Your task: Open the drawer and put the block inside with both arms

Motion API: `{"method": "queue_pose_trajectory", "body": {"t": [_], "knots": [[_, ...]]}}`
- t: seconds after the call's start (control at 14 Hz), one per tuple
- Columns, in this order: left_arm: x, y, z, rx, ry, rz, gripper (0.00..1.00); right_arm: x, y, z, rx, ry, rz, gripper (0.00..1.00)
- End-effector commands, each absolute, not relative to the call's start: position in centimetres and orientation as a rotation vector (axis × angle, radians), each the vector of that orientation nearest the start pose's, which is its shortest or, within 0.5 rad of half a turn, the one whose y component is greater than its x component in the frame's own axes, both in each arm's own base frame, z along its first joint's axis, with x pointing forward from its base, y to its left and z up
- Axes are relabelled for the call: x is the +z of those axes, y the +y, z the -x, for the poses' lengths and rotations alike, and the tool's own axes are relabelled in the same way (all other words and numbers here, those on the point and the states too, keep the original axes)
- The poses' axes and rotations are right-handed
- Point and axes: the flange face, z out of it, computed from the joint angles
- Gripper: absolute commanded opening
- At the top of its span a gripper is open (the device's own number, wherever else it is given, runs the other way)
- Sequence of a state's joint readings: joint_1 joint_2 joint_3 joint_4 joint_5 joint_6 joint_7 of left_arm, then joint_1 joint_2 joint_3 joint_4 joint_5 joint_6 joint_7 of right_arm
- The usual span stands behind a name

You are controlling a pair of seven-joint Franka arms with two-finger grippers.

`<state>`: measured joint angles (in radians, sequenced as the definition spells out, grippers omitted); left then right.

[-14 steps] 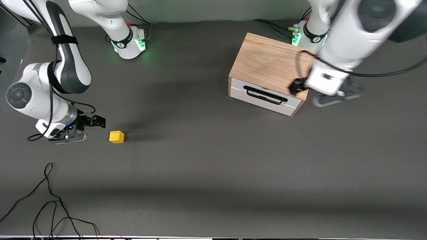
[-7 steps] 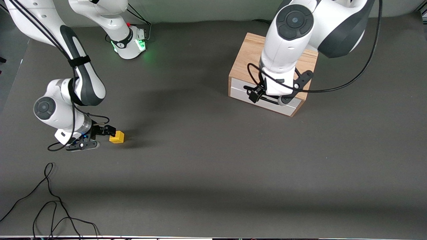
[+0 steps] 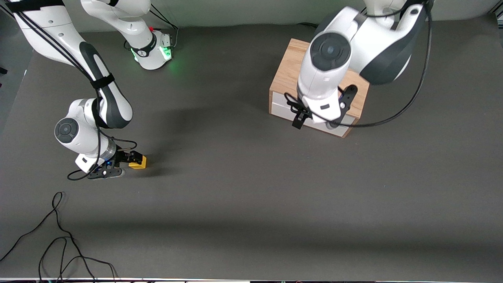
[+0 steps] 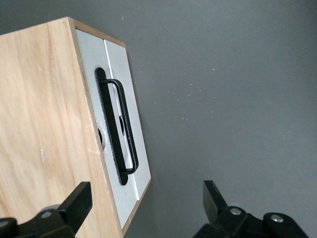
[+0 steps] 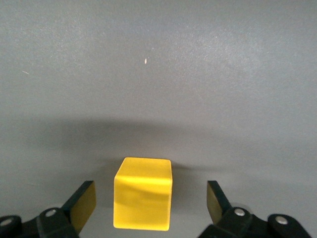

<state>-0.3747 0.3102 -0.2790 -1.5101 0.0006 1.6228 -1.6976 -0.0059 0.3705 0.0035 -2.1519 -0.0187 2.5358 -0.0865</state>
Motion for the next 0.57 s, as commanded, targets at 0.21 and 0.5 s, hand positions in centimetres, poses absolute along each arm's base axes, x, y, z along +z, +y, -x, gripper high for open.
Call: {"method": "queue_pose_trajectory", "body": {"t": [0.21,0.5], "knots": [[41.1,-36.7,-51.3,0.209,-1.488,2.533,1.00,22.0,-0.2,-57.1,-0.058,-0.122,3.138,1.00],[36.9,-36.0,-50.4,0.222,-1.480,2.511,1.00,20.8,-0.2,-57.1,-0.048,-0.124,3.138,1.00]]}}
